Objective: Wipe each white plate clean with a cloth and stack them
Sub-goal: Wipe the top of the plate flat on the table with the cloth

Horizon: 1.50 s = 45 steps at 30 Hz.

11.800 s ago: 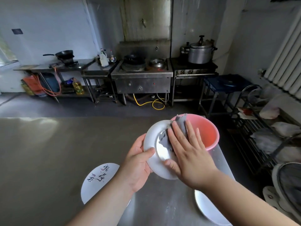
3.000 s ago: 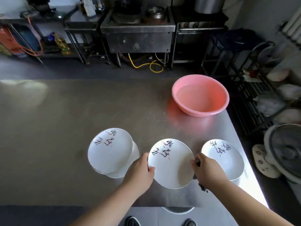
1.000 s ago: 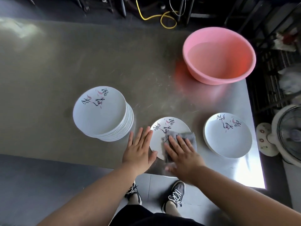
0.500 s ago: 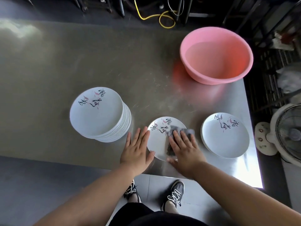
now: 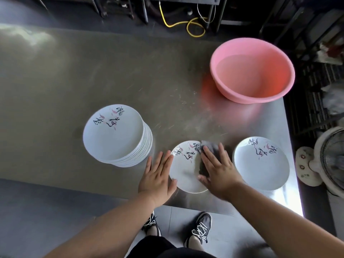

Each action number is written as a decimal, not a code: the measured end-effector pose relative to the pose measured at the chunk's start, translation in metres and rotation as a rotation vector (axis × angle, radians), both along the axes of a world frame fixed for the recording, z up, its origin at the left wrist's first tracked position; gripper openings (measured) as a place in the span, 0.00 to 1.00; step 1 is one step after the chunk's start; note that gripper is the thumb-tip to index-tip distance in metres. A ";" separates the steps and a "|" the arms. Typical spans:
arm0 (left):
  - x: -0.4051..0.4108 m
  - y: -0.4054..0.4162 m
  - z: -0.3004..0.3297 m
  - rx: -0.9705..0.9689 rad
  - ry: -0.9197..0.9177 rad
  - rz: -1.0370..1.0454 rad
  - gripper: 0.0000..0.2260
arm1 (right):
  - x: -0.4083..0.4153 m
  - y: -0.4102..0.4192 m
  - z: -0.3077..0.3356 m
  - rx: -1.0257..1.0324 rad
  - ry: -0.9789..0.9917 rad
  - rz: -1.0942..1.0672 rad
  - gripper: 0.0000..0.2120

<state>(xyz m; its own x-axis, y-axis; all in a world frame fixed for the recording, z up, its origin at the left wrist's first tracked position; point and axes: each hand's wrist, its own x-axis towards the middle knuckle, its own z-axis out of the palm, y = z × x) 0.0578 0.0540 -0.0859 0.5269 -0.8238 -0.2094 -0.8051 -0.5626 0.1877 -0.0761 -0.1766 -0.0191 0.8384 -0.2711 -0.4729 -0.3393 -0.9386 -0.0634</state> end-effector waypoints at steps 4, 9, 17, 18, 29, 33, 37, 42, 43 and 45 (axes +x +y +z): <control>0.000 0.000 0.001 -0.001 -0.004 0.003 0.38 | 0.031 -0.019 -0.004 0.124 0.007 0.099 0.46; -0.001 0.000 0.001 0.002 -0.005 0.001 0.39 | -0.019 -0.002 -0.007 0.168 -0.034 -0.076 0.46; 0.000 -0.001 0.000 0.046 -0.025 -0.002 0.39 | 0.002 -0.012 -0.016 0.152 -0.059 -0.064 0.43; 0.000 -0.001 0.001 0.043 -0.025 -0.002 0.39 | 0.007 -0.014 -0.017 0.169 -0.075 -0.060 0.42; -0.002 0.000 0.002 0.090 -0.017 -0.020 0.41 | -0.071 0.055 -0.014 0.321 -0.089 -0.254 0.42; -0.001 0.001 0.005 -0.114 -0.058 -0.064 0.31 | -0.024 0.008 -0.013 0.279 -0.150 -0.246 0.37; 0.006 -0.005 0.010 -0.196 -0.120 -0.062 0.17 | -0.003 -0.004 -0.015 0.271 -0.154 -0.223 0.37; 0.010 -0.010 0.009 -0.234 -0.049 -0.067 0.15 | -0.042 0.055 -0.022 0.267 -0.096 -0.294 0.43; 0.011 -0.011 0.010 -0.240 -0.041 -0.076 0.15 | -0.048 0.061 -0.023 0.292 -0.078 -0.295 0.45; 0.014 -0.012 0.012 -0.253 -0.039 -0.089 0.16 | -0.042 0.053 -0.024 0.316 -0.065 -0.305 0.48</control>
